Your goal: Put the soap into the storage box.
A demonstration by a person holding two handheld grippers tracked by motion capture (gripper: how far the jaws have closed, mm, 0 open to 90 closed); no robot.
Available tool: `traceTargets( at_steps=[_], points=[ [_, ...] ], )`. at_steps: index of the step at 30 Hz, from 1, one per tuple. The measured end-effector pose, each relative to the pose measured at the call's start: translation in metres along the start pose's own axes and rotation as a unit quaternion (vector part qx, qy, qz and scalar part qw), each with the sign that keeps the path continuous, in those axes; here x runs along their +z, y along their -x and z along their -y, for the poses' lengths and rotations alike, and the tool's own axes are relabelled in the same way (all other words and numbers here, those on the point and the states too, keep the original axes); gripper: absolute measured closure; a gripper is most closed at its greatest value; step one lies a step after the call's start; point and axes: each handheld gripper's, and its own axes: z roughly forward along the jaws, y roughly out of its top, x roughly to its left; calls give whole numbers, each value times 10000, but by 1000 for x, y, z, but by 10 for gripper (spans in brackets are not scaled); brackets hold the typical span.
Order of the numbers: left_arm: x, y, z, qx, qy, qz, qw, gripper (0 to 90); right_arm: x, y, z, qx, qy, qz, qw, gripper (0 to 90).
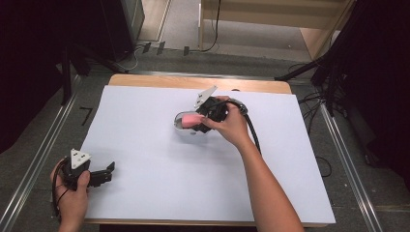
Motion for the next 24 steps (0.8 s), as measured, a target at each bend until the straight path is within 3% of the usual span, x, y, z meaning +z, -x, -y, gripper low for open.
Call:
traceTargets(
  at_steps=[9,10,24],
  points=[
    [0,0,0,14,-8,-10,10000,0,-11,-5,13,215,118,168,9996,255],
    [0,0,0,14,-10,-13,10000,0,-15,-5,18,336,180,178,9991,253],
    [0,1,0,21,-3,-32,10000,0,-32,-17,57,836,323,372,9953,196]
  ],
)
